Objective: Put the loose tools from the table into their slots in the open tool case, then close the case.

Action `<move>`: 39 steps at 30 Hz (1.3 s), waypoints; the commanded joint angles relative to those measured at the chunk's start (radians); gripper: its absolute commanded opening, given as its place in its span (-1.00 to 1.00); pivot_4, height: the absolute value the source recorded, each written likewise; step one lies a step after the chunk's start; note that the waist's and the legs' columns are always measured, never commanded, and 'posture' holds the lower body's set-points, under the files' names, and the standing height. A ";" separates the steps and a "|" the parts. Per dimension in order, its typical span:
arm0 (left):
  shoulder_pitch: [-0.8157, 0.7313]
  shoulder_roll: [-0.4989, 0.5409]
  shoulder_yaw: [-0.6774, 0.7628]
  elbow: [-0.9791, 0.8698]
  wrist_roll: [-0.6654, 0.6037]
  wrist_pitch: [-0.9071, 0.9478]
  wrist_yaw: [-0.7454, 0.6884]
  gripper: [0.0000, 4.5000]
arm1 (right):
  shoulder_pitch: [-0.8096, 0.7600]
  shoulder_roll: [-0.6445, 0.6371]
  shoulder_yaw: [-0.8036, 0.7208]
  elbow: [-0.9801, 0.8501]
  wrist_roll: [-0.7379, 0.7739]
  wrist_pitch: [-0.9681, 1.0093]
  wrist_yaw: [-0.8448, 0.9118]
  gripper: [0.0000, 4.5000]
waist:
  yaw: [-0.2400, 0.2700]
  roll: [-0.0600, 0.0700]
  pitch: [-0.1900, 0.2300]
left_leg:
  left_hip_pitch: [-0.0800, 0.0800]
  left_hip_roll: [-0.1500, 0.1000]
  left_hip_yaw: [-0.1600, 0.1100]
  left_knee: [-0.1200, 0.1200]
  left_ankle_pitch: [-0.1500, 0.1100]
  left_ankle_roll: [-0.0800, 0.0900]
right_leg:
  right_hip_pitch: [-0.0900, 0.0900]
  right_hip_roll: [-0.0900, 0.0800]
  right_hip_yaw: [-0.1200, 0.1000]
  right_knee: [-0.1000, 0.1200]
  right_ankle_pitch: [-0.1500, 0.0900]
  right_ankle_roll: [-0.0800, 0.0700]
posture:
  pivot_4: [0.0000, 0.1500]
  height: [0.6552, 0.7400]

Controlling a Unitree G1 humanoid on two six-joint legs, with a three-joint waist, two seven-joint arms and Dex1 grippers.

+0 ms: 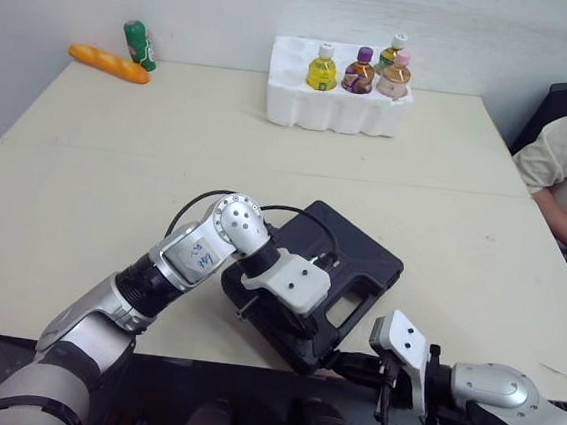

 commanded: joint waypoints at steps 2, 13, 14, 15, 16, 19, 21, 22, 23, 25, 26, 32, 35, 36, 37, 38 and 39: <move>0.035 0.006 -0.081 0.077 0.113 0.004 0.023 -0.99 | -0.062 0.024 -0.055 -0.106 0.126 0.007 -0.009 -1.00 | 0.000 0.000 0.000 | 0.000 0.000 0.000 0.000 0.000 0.000 | 0.000 0.000 0.000 0.000 0.000 0.000 | 1.00 0.92; 0.036 -0.001 -0.070 0.079 0.111 -0.001 0.036 -0.99 | -0.024 -0.039 -0.109 -0.114 0.159 0.024 0.004 -1.00 | 0.005 0.000 0.000 | 0.000 0.000 -0.001 0.000 0.000 0.000 | 0.000 -0.001 0.000 -0.001 0.000 0.000 | 1.00 0.92; 0.036 -0.001 -0.069 0.080 0.111 -0.003 0.037 -0.99 | -0.022 -0.038 -0.112 -0.112 0.158 0.020 0.005 -1.00 | 0.005 -0.001 0.000 | -0.001 0.000 -0.001 0.000 0.000 0.000 | 0.000 -0.001 0.000 -0.001 0.000 0.000 | 1.00 0.92; 0.037 -0.001 -0.070 0.081 0.112 -0.005 0.038 -0.99 | -0.020 -0.038 -0.113 -0.110 0.157 0.016 0.006 -1.00 | 0.005 -0.001 0.000 | -0.001 0.000 -0.001 0.000 0.000 0.000 | 0.000 -0.001 0.000 -0.002 0.000 0.000 | 1.00 0.92; 0.038 -0.002 -0.071 0.084 0.114 -0.008 0.040 -0.99 | -0.019 -0.040 -0.111 -0.109 0.153 0.012 0.008 -1.00 | 0.005 -0.001 0.000 | -0.001 0.000 -0.001 0.000 0.000 0.000 | 0.000 -0.001 0.000 -0.002 0.000 0.000 | 1.00 0.92; 0.041 -0.005 -0.073 0.086 0.118 -0.012 0.046 -0.99 | -0.022 -0.039 -0.107 -0.104 0.142 -0.008 0.007 -1.00 | 0.005 -0.001 0.000 | -0.001 0.000 -0.001 0.000 0.000 0.000 | 0.000 -0.001 0.000 -0.002 0.000 0.000 | 1.00 0.92; 0.042 -0.006 -0.074 0.084 0.118 -0.011 0.047 -0.99 | -0.028 -0.032 -0.111 -0.102 0.148 -0.010 0.002 -1.00 | 0.005 -0.001 0.000 | -0.001 0.000 -0.001 0.000 0.000 0.000 | 0.000 -0.001 0.000 -0.002 0.000 0.000 | 1.00 0.92; 0.043 -0.005 -0.074 0.084 0.118 -0.011 0.048 -0.99 | -0.031 -0.031 -0.111 -0.101 0.151 -0.010 0.003 -1.00 | 0.005 -0.001 0.000 | -0.001 0.000 -0.001 0.000 0.000 0.000 | 0.000 -0.001 0.000 -0.002 0.000 0.000 | 1.00 0.92; 0.044 -0.005 -0.074 0.083 0.118 -0.011 0.048 -0.99 | -0.034 -0.030 -0.111 -0.101 0.154 -0.009 0.004 -1.00 | 0.005 -0.001 0.000 | -0.001 0.000 -0.001 0.000 0.000 0.000 | 0.000 -0.001 0.000 -0.002 0.000 0.000 | 1.00 0.92; 0.045 -0.005 -0.074 0.083 0.119 -0.010 0.048 -0.99 | -0.038 -0.029 -0.113 -0.101 0.160 -0.008 0.005 -1.00 | 0.005 -0.001 0.000 | -0.001 0.000 -0.001 0.000 0.000 0.000 | 0.000 -0.001 0.000 -0.002 0.000 0.000 | 1.00 0.92; 0.046 -0.005 -0.074 0.083 0.119 -0.010 0.049 -0.99 | -0.040 -0.028 -0.115 -0.101 0.166 -0.006 0.007 -1.00 | 0.005 -0.001 0.000 | -0.001 0.000 -0.001 0.000 0.000 0.000 | 0.000 -0.001 0.000 -0.002 0.000 0.000 | 1.00 0.92; 0.053 -0.010 -0.078 0.082 0.123 -0.008 0.056 -0.99 | -0.049 -0.023 -0.112 -0.099 0.171 -0.004 0.004 -1.00 | 0.005 -0.001 0.000 | -0.001 0.000 -0.001 0.000 0.000 0.000 | 0.000 -0.001 0.000 -0.002 0.000 0.000 | 1.00 0.92; 0.054 -0.011 -0.078 0.082 0.124 -0.007 0.059 -0.99 | -0.057 -0.017 -0.105 -0.099 0.172 -0.004 0.001 -1.00 | 0.005 -0.001 0.000 | -0.001 0.000 -0.001 0.000 0.000 0.000 | 0.000 -0.001 0.000 -0.002 0.000 0.000 | 1.00 0.92; 0.055 -0.011 -0.078 0.082 0.125 -0.007 0.060 -0.99 | -0.060 -0.016 -0.102 -0.099 0.169 -0.004 -0.001 -1.00 | 0.005 -0.001 0.000 | -0.001 0.000 -0.001 0.000 0.000 0.000 | 0.000 -0.001 0.000 -0.002 0.000 0.000 | 1.00 0.92; 0.056 -0.011 -0.078 0.081 0.126 -0.008 0.061 -0.99 | -0.063 -0.015 -0.099 -0.099 0.166 -0.005 -0.002 -1.00 | 0.005 -0.001 0.000 | -0.001 0.000 -0.001 0.000 0.000 0.000 | 0.000 -0.001 0.000 -0.002 0.000 0.000 | 1.00 0.92; 0.055 -0.011 -0.078 0.082 0.126 -0.008 0.062 -0.99 | -0.068 -0.014 -0.098 -0.098 0.166 -0.004 -0.003 -1.00 | 0.005 -0.001 0.000 | -0.001 0.000 -0.001 0.000 0.000 0.000 | 0.000 -0.001 0.000 -0.002 0.000 0.000 | 1.00 0.92; 0.056 -0.010 -0.078 0.082 0.126 -0.008 0.062 -0.99 | -0.078 -0.011 -0.095 -0.097 0.167 -0.001 -0.008 -1.00 | 0.004 -0.001 0.000 | -0.001 0.000 -0.001 0.000 0.000 0.000 | 0.000 -0.001 0.000 -0.002 0.000 0.000 | 1.00 0.92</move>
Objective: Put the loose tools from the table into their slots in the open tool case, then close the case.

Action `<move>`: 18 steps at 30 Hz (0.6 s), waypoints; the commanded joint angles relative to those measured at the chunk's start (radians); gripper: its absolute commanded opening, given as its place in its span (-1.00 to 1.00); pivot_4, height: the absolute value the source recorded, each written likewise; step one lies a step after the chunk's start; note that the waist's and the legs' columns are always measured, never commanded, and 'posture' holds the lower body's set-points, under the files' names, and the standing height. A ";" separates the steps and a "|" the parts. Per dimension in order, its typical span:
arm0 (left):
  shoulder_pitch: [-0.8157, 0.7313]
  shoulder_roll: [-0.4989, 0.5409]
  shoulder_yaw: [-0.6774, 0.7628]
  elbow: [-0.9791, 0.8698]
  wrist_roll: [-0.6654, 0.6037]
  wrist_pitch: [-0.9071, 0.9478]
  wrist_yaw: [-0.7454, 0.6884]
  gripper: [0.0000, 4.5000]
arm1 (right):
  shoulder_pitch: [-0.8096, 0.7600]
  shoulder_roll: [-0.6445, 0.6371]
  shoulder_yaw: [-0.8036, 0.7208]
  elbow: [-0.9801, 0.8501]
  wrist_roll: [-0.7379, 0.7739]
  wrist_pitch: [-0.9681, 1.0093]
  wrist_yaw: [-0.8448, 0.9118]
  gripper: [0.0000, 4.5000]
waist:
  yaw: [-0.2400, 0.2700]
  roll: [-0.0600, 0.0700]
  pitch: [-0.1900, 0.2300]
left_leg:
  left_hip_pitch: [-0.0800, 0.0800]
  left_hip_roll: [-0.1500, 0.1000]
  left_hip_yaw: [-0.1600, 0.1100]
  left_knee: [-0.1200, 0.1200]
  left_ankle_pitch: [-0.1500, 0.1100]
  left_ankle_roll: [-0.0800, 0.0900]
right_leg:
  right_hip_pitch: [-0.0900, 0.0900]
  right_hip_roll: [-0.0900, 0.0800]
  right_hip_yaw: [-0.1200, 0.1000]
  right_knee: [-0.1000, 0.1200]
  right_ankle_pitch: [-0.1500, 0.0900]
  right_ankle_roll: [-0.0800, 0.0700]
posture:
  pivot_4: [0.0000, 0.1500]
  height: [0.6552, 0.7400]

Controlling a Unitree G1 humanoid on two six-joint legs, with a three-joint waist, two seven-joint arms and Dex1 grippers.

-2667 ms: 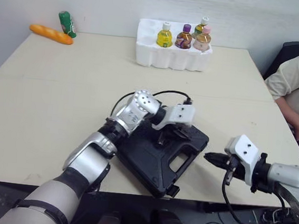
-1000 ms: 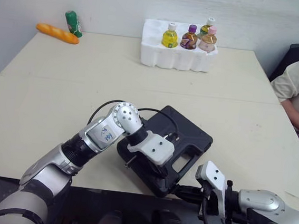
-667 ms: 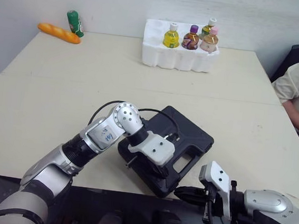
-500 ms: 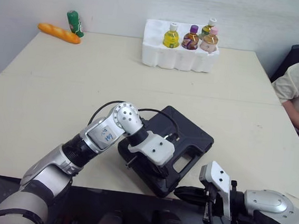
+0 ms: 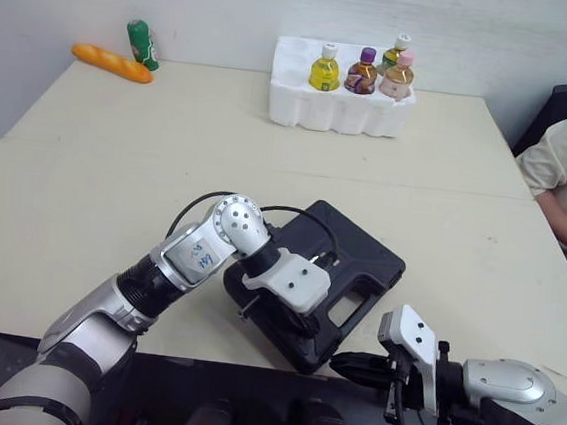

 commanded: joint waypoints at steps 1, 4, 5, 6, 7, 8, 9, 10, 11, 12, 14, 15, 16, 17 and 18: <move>0.047 -0.001 -0.086 0.066 0.124 0.017 0.045 -0.99 | -0.069 0.035 -0.018 -0.048 0.042 -0.056 -0.014 -1.00 | -0.001 0.000 0.000 | 0.000 0.000 0.000 0.000 0.000 0.000 | 0.000 0.000 0.000 0.000 0.000 0.000 | 1.00 0.92; 0.048 -0.001 -0.084 0.068 0.128 0.016 0.044 -0.99 | -0.106 0.041 -0.008 -0.035 0.042 -0.039 -0.029 -1.00 | -0.003 0.000 0.000 | 0.000 0.000 0.000 0.000 0.000 0.000 | 0.000 0.000 0.000 0.000 0.000 0.000 | 1.00 0.92; 0.048 -0.003 -0.083 0.071 0.131 0.016 0.044 -0.99 | -0.118 0.040 -0.003 -0.030 0.040 -0.031 -0.032 -1.00 | -0.003 0.000 0.000 | 0.000 0.000 0.000 0.000 0.000 0.000 | 0.000 0.000 0.000 0.000 0.000 0.000 | 1.00 0.92; 0.046 -0.005 -0.081 0.075 0.133 0.016 0.046 -0.99 | -0.130 0.033 0.005 -0.024 0.030 -0.026 -0.032 -1.00 | -0.003 0.000 0.000 | 0.000 0.000 0.000 0.000 0.000 0.000 | 0.000 0.000 0.000 0.000 0.000 0.000 | 1.00 0.92; 0.045 -0.007 -0.079 0.078 0.135 0.016 0.047 -0.99 | -0.137 0.027 0.012 -0.020 0.023 -0.021 -0.031 -1.00 | -0.003 0.000 0.000 | 0.000 0.000 0.000 -0.001 0.000 0.000 | 0.000 0.000 0.000 0.000 0.000 -0.001 | 1.00 0.92; 0.045 -0.008 -0.077 0.080 0.137 0.016 0.047 -0.99 | -0.141 0.022 0.016 -0.017 0.020 -0.015 -0.030 -1.00 | -0.003 0.000 0.000 | 0.000 0.000 0.000 -0.001 0.000 0.000 | 0.000 0.000 0.000 0.000 0.000 -0.001 | 1.00 0.92; 0.044 -0.009 -0.074 0.083 0.138 0.016 0.047 -0.99 | -0.143 0.018 0.017 -0.015 0.019 -0.012 -0.029 -1.00 | -0.003 0.000 0.000 | 0.000 0.000 0.000 -0.001 0.000 0.000 | 0.000 0.000 0.000 0.000 0.000 -0.001 | 1.00 0.92; 0.044 -0.010 -0.072 0.086 0.139 0.016 0.047 -0.99 | -0.138 0.014 0.014 -0.015 0.021 -0.012 -0.027 -1.00 | -0.003 0.000 0.000 | 0.000 0.000 0.000 -0.001 0.000 0.000 | 0.000 0.000 0.000 0.000 0.000 -0.001 | 1.00 0.92; 0.045 -0.010 -0.070 0.090 0.140 0.015 0.048 -0.99 | -0.133 0.010 0.008 -0.016 0.023 -0.011 -0.027 -1.00 | -0.002 0.000 0.000 | 0.000 0.000 0.000 -0.001 0.000 0.000 | 0.000 0.000 0.000 0.000 0.000 -0.001 | 1.00 0.92; 0.045 -0.011 -0.067 0.095 0.141 0.014 0.050 -0.99 | -0.126 0.005 0.001 -0.017 0.023 -0.012 -0.028 -1.00 | -0.001 0.000 0.000 | 0.000 0.000 0.000 -0.001 0.000 0.000 | 0.000 0.000 0.000 -0.001 0.000 -0.001 | 1.00 0.92; 0.048 -0.015 -0.058 0.102 0.137 0.003 0.053 -0.99 | -0.109 -0.012 -0.016 -0.025 0.016 -0.018 -0.027 -1.00 | 0.000 0.000 0.000 | 0.000 0.000 0.000 -0.001 0.000 0.000 | 0.000 0.000 0.000 -0.001 0.000 -0.001 | 1.00 0.92; 0.049 -0.021 -0.048 0.106 0.128 0.000 0.054 -0.99 | -0.101 -0.020 -0.025 -0.028 0.014 -0.020 -0.024 -1.00 | 0.001 0.000 0.000 | 0.000 0.000 0.000 -0.001 0.000 0.000 | 0.000 -0.001 0.000 -0.001 0.000 -0.001 | 1.00 0.92; 0.049 -0.028 -0.030 0.103 0.110 0.026 0.060 -0.99 | -0.087 -0.029 -0.041 -0.033 0.015 -0.023 -0.020 -1.00 | 0.002 0.001 -0.001 | 0.000 0.000 0.000 -0.001 0.000 0.000 | 0.000 -0.001 0.000 -0.001 0.000 -0.001 | 1.00 0.92; 0.048 -0.034 -0.015 0.099 0.093 0.052 0.061 -0.99 | -0.075 -0.036 -0.057 -0.037 0.018 -0.024 -0.017 -1.00 | 0.003 0.001 -0.001 | -0.001 0.000 0.000 -0.001 0.000 0.001 | 0.000 -0.001 0.000 -0.002 0.000 0.000 | 1.00 0.92; 0.047 -0.036 0.007 0.091 0.068 0.076 0.053 -0.99 | -0.058 -0.048 -0.077 -0.045 0.018 -0.026 -0.011 -1.00 | 0.006 0.001 -0.001 | -0.001 0.000 0.000 -0.001 0.000 0.001 | 0.000 -0.001 -0.001 -0.002 0.000 0.000 | 1.00 0.92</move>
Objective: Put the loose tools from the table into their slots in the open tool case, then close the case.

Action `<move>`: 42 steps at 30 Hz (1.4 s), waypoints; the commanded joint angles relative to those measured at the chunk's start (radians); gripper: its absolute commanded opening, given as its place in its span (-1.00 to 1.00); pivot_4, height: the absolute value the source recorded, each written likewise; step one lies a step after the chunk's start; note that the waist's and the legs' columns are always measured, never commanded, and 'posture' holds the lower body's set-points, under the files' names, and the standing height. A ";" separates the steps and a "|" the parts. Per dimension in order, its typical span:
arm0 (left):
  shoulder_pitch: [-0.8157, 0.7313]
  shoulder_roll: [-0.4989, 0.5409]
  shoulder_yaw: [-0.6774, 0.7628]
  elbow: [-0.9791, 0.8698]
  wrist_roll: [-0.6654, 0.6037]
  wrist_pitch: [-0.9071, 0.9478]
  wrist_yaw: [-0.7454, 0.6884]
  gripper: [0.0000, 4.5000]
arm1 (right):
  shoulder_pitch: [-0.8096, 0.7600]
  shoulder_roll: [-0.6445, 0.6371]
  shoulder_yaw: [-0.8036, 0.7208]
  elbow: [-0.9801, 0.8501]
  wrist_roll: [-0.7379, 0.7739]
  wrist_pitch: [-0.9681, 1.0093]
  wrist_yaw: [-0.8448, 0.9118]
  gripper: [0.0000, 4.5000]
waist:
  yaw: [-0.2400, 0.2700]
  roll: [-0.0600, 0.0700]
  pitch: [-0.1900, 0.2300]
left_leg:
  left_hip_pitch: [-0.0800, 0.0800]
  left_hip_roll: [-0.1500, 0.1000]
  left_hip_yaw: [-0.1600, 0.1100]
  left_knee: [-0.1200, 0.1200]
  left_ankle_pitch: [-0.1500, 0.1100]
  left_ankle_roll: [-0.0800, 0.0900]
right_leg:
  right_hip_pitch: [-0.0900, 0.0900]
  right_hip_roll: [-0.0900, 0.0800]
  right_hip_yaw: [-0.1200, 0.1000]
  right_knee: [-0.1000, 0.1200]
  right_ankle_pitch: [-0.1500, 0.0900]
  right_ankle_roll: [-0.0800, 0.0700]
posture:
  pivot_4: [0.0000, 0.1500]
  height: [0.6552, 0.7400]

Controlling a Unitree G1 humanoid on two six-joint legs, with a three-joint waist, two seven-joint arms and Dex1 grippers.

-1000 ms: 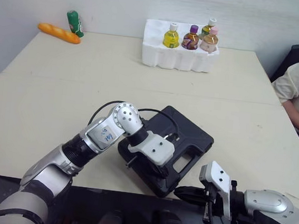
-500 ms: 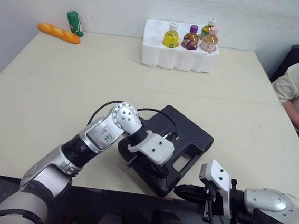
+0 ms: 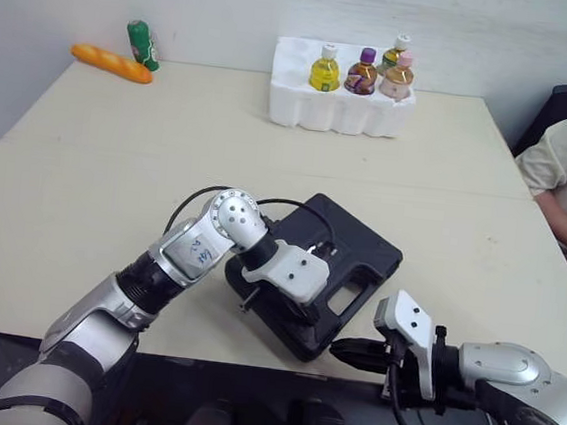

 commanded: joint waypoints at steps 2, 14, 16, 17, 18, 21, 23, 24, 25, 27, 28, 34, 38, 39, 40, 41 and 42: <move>0.037 -0.003 0.018 0.034 -0.027 0.135 0.012 -0.99 | 0.056 -0.043 -0.129 -0.079 0.014 -0.065 0.033 -1.00 | 0.003 0.000 0.000 | -0.002 0.000 -0.001 0.000 0.000 0.001 | 0.000 0.000 -0.001 -0.002 0.001 0.001 | 1.00 0.92; 0.155 0.162 0.532 -0.109 -0.497 0.568 0.088 0.13 | 0.202 -0.102 -0.606 0.032 0.184 -0.104 0.201 -0.57 | -0.003 0.009 0.016 | -0.007 0.000 -0.001 0.000 -0.001 0.001 | -0.007 0.001 -0.003 -0.002 0.001 0.001 | 1.00 0.92; 0.187 0.198 0.574 -0.146 -0.520 0.588 0.114 0.53 | 0.224 -0.114 -0.645 0.059 0.177 -0.109 0.229 -0.18 | -0.003 0.009 0.016 | -0.007 0.000 -0.001 0.000 -0.001 0.001 | -0.006 0.001 -0.003 -0.002 0.001 0.001 | 1.00 0.92; 0.202 0.214 0.585 -0.169 -0.520 0.576 0.120 0.71 | 0.239 -0.117 -0.651 0.067 0.157 -0.122 0.241 0.03 | -0.002 0.009 0.017 | -0.007 0.000 -0.001 0.000 -0.001 0.001 | -0.006 0.001 -0.003 -0.002 0.001 0.001 | 1.00 0.92; 0.206 0.225 0.587 -0.189 -0.522 0.573 0.128 0.92 | 0.256 -0.119 -0.645 0.073 0.135 -0.137 0.250 0.23 | 0.000 0.009 0.017 | -0.007 0.000 -0.001 0.000 -0.001 0.001 | -0.006 0.000 -0.003 -0.002 0.001 0.001 | 1.00 0.92; 0.182 0.227 0.558 -0.215 -0.531 0.566 0.132 0.97 | 0.297 -0.123 -0.600 0.068 0.086 -0.175 0.276 0.24 | 0.007 0.009 0.017 | -0.007 0.000 -0.001 -0.001 -0.001 0.001 | -0.006 0.000 -0.003 -0.003 0.001 0.001 | 1.00 0.92; 0.153 0.213 0.521 -0.202 -0.522 0.537 0.113 0.97 | 0.295 -0.124 -0.563 0.063 0.071 -0.187 0.273 0.24 | 0.006 0.009 0.017 | -0.007 -0.001 -0.001 -0.001 -0.001 0.001 | -0.005 -0.001 -0.003 -0.003 0.001 0.001 | 1.00 0.92; 0.142 0.209 0.506 -0.195 -0.518 0.525 0.104 0.97 | 0.292 -0.125 -0.550 0.060 0.066 -0.190 0.269 0.24 | 0.003 0.009 0.017 | -0.007 -0.001 -0.001 0.000 -0.001 0.001 | -0.005 -0.001 -0.003 -0.003 0.001 0.001 | 1.00 0.92; 0.129 0.204 0.476 -0.186 -0.504 0.497 0.080 0.99 | 0.286 -0.123 -0.533 0.054 0.065 -0.188 0.257 0.13 | 0.002 0.009 0.017 | -0.007 -0.001 -0.001 0.000 -0.001 0.001 | -0.005 -0.001 -0.003 -0.003 0.001 0.002 | 1.00 0.92; 0.110 0.191 0.385 -0.158 -0.435 0.391 0.026 0.75 | 0.285 -0.119 -0.487 0.029 0.060 -0.182 0.234 -0.13 | 0.000 0.009 0.017 | -0.007 -0.001 -0.001 -0.001 -0.001 0.000 | -0.006 0.000 -0.003 -0.003 0.001 0.001 | 1.00 0.92; 0.104 0.186 0.343 -0.144 -0.401 0.338 0.001 0.64 | 0.287 -0.117 -0.463 0.014 0.053 -0.185 0.227 -0.32 | -0.001 0.009 0.017 | -0.007 -0.001 -0.001 -0.001 -0.001 -0.001 | -0.006 0.000 -0.003 -0.003 0.001 0.001 | 1.00 0.92; 0.076 0.129 0.141 -0.047 -0.237 0.094 -0.096 -0.58 | 0.254 -0.093 -0.274 -0.060 0.013 -0.179 0.129 -1.00 | -0.002 0.009 0.017 | -0.006 -0.001 -0.001 -0.001 0.000 -0.002 | -0.006 0.000 -0.003 -0.002 0.000 0.001 | 1.00 0.92; 0.061 0.080 0.073 0.023 -0.158 0.014 -0.076 -0.98 | 0.204 -0.080 -0.169 -0.057 -0.013 -0.176 0.084 -1.00 | -0.001 0.009 0.017 | -0.007 -0.001 -0.001 -0.001 0.000 -0.002 | -0.006 0.000 -0.002 -0.002 0.001 0.001 | 1.00 0.92; 0.058 0.073 0.059 0.039 -0.138 -0.004 -0.070 -0.98 | 0.194 -0.078 -0.148 -0.051 -0.019 -0.178 0.078 -1.00 | -0.001 0.009 0.017 | -0.007 -0.001 -0.001 0.000 0.000 -0.002 | -0.006 0.000 -0.002 -0.002 0.001 0.001 | 1.00 0.92; 0.053 0.062 0.048 0.057 -0.119 -0.014 -0.062 -0.98 | 0.184 -0.075 -0.123 -0.043 -0.030 -0.180 0.073 -1.00 | -0.001 0.009 0.017 | -0.007 -0.001 -0.001 0.000 0.000 -0.002 | -0.006 0.000 -0.003 -0.003 0.001 0.001 | 1.00 0.92; 0.048 0.052 0.042 0.071 -0.107 -0.018 -0.055 -0.98 | 0.177 -0.075 -0.105 -0.037 -0.039 -0.183 0.070 -1.00 | -0.001 0.009 0.017 | -0.007 -0.001 -0.001 -0.001 0.000 -0.001 | -0.006 0.000 -0.003 -0.003 0.000 0.001 | 1.00 0.92; 0.045 0.044 0.038 0.082 -0.099 -0.023 -0.051 -0.98 | 0.170 -0.076 -0.085 -0.034 -0.047 -0.184 0.067 -1.00 | -0.001 0.009 0.017 | -0.006 -0.001 -0.001 -0.001 0.000 -0.001 | -0.006 0.000 -0.003 -0.003 0.000 0.001 | 1.00 0.92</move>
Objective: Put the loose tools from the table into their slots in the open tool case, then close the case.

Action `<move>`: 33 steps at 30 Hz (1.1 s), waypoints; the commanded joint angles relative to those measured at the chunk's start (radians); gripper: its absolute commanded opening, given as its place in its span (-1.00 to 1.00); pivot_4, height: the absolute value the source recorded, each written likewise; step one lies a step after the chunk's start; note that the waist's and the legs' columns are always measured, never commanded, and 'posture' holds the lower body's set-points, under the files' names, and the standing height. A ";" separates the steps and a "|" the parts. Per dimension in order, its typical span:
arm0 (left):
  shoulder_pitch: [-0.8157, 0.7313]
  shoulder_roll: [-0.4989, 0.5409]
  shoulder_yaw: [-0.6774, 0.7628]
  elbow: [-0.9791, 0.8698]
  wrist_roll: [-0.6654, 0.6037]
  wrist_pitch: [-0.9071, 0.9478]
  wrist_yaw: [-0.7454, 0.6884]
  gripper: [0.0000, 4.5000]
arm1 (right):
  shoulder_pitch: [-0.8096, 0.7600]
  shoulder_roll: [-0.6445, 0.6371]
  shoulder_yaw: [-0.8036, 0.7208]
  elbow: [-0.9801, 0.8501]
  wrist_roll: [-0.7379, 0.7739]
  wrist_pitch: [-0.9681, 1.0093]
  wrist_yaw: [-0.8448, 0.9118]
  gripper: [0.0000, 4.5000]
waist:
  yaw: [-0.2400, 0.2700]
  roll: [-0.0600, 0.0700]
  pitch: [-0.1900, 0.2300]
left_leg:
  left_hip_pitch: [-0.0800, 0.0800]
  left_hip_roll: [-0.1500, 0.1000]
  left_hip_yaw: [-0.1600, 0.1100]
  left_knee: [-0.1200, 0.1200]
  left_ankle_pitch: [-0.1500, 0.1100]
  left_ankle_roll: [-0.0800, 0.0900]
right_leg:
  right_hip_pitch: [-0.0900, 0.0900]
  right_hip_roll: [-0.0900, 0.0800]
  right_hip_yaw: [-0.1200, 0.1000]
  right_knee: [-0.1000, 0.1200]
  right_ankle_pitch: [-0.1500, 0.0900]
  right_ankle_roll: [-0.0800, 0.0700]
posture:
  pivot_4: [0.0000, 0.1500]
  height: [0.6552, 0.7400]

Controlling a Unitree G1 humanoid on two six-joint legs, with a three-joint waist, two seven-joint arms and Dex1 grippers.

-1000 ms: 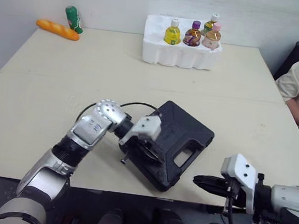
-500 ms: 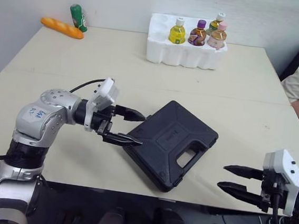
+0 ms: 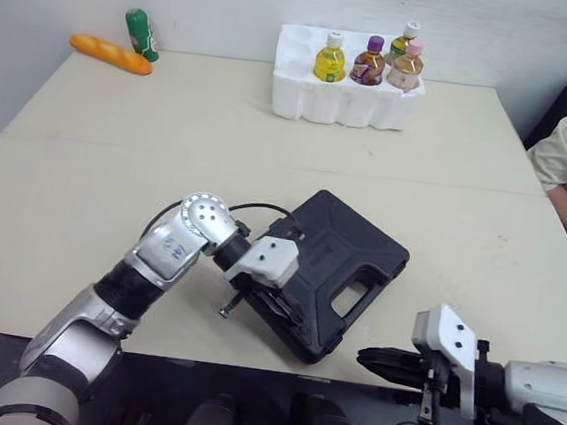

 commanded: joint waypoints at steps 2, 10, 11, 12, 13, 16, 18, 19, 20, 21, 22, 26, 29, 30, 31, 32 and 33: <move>-0.008 -0.023 -0.043 0.044 0.075 -0.028 0.011 -0.98 | -0.018 0.002 0.062 -0.007 -0.029 -0.015 -0.010 -1.00 | 0.000 0.000 0.000 | 0.000 0.000 0.000 0.001 0.000 0.000 | 0.000 0.000 0.000 0.000 0.000 0.000 | 1.00 0.92; 0.016 0.002 -0.122 0.032 0.180 -0.062 0.023 -0.98 | -0.073 0.015 0.134 0.017 -0.058 -0.021 -0.015 -1.00 | -0.002 -0.001 -0.002 | 0.005 0.000 0.000 0.001 0.000 0.001 | 0.005 0.000 0.000 0.001 0.000 0.000 | 1.00 0.92; 0.022 0.003 -0.133 0.039 0.201 -0.076 0.035 -0.98 | -0.087 0.019 0.143 0.021 -0.059 -0.020 -0.016 -1.00 | -0.002 -0.001 -0.002 | 0.005 0.000 0.000 0.001 0.000 0.001 | 0.005 0.000 0.000 0.001 0.000 0.000 | 1.00 0.92; 0.030 0.003 -0.145 0.050 0.227 -0.100 0.049 -0.98 | -0.107 0.027 0.153 0.025 -0.061 -0.021 -0.018 -1.00 | -0.002 -0.001 -0.004 | 0.005 0.000 0.000 0.001 0.000 0.001 | 0.005 0.000 0.000 0.001 0.000 0.000 | 1.00 0.92; 0.037 0.005 -0.156 0.058 0.252 -0.123 0.065 -0.98 | -0.136 0.041 0.162 0.031 -0.054 -0.013 -0.026 -1.00 | -0.003 -0.001 -0.006 | 0.005 0.000 0.000 0.000 0.000 0.001 | 0.005 0.000 0.000 0.001 0.000 0.000 | 1.00 0.92; 0.044 0.006 -0.172 0.072 0.277 -0.154 0.088 -0.98 | -0.200 0.076 0.177 0.043 -0.032 0.008 -0.039 -1.00 | -0.003 -0.002 -0.011 | 0.007 0.000 0.000 0.000 0.000 0.001 | 0.007 0.000 0.001 0.001 0.000 0.000 | 1.00 0.92; 0.045 0.003 -0.172 0.068 0.271 -0.146 0.089 -0.98 | -0.252 0.116 0.175 0.046 0.012 0.039 -0.059 -1.00 | -0.008 -0.006 -0.014 | 0.008 0.001 0.000 0.000 0.000 0.001 | 0.008 0.000 0.001 0.001 0.000 0.000 | 1.00 0.92; 0.046 0.001 -0.172 0.067 0.270 -0.145 0.091 -0.98 | -0.274 0.132 0.172 0.046 0.035 0.057 -0.068 -1.00 | -0.012 -0.007 -0.014 | 0.009 0.001 0.000 0.000 0.000 0.001 | 0.009 0.000 0.001 0.002 0.000 -0.001 | 1.00 0.92; 0.047 -0.001 -0.172 0.068 0.270 -0.144 0.092 -0.98 | -0.286 0.138 0.174 0.047 0.040 0.071 -0.070 -1.00 | -0.015 -0.007 -0.014 | 0.009 0.001 0.000 0.000 0.000 0.001 | 0.012 0.000 0.001 0.002 0.000 -0.002 | 1.00 0.92; 0.047 -0.002 -0.172 0.071 0.270 -0.146 0.094 -0.98 | -0.288 0.130 0.183 0.048 0.026 0.077 -0.063 -1.00 | -0.018 -0.007 -0.014 | 0.010 0.002 0.000 0.000 0.000 0.001 | 0.016 0.000 0.000 0.001 0.000 -0.002 | 1.00 0.92; 0.047 -0.004 -0.170 0.074 0.270 -0.146 0.096 -0.98 | -0.284 0.119 0.190 0.049 0.011 0.080 -0.056 -1.00 | -0.020 -0.006 -0.014 | 0.014 0.002 0.000 -0.001 0.000 0.001 | 0.019 0.000 0.000 0.001 -0.001 -0.004 | 1.00 0.92; 0.054 -0.004 -0.150 0.076 0.256 -0.134 0.103 -0.98 | -0.245 0.083 0.167 0.042 -0.016 0.070 -0.041 -1.00 | -0.021 -0.007 -0.016 | 0.022 0.002 0.000 -0.003 0.000 0.001 | 0.024 0.000 0.000 -0.001 -0.011 -0.019 | 1.00 0.92; 0.069 0.020 -0.087 0.046 0.179 -0.084 0.081 -0.85 | -0.187 0.047 0.064 0.023 -0.010 0.046 -0.019 -1.00 | -0.017 -0.007 -0.016 | 0.022 0.002 0.000 -0.003 -0.001 0.002 | 0.023 -0.001 0.000 -0.001 -0.004 -0.007 | 1.00 0.92; 0.077 0.037 -0.046 0.015 0.118 -0.031 0.059 -0.69 | -0.166 0.038 -0.003 0.019 0.027 0.057 -0.008 -0.86 | -0.014 -0.007 -0.016 | 0.022 0.002 0.000 -0.003 -0.001 0.002 | 0.023 -0.001 0.000 -0.002 -0.001 -0.002 | 1.00 0.92; 0.086 0.054 -0.001 -0.018 0.054 0.022 0.040 -0.58 | -0.145 0.028 -0.069 0.014 0.061 0.064 0.010 -0.71 | -0.014 -0.006 -0.016 | 0.021 0.002 0.000 -0.003 -0.001 0.002 | 0.022 0.000 0.000 -0.002 -0.001 -0.002 | 1.00 0.92; 0.093 0.072 0.045 -0.051 -0.008 0.079 0.025 -0.39 | -0.124 0.017 -0.137 0.011 0.105 0.075 0.035 -0.57 | -0.018 -0.006 -0.016 | 0.020 0.002 0.000 -0.004 -0.001 0.002 | 0.020 0.000 0.000 -0.002 -0.002 -0.002 | 1.00 0.92; 0.105 0.093 0.100 -0.078 -0.071 0.136 0.024 -0.20 | -0.101 0.002 -0.211 0.009 0.139 0.073 0.073 -0.38 | -0.023 -0.006 -0.015 | 0.019 0.002 0.000 -0.005 -0.001 0.002 | 0.019 0.000 0.000 -0.002 -0.002 -0.002 | 1.00 0.92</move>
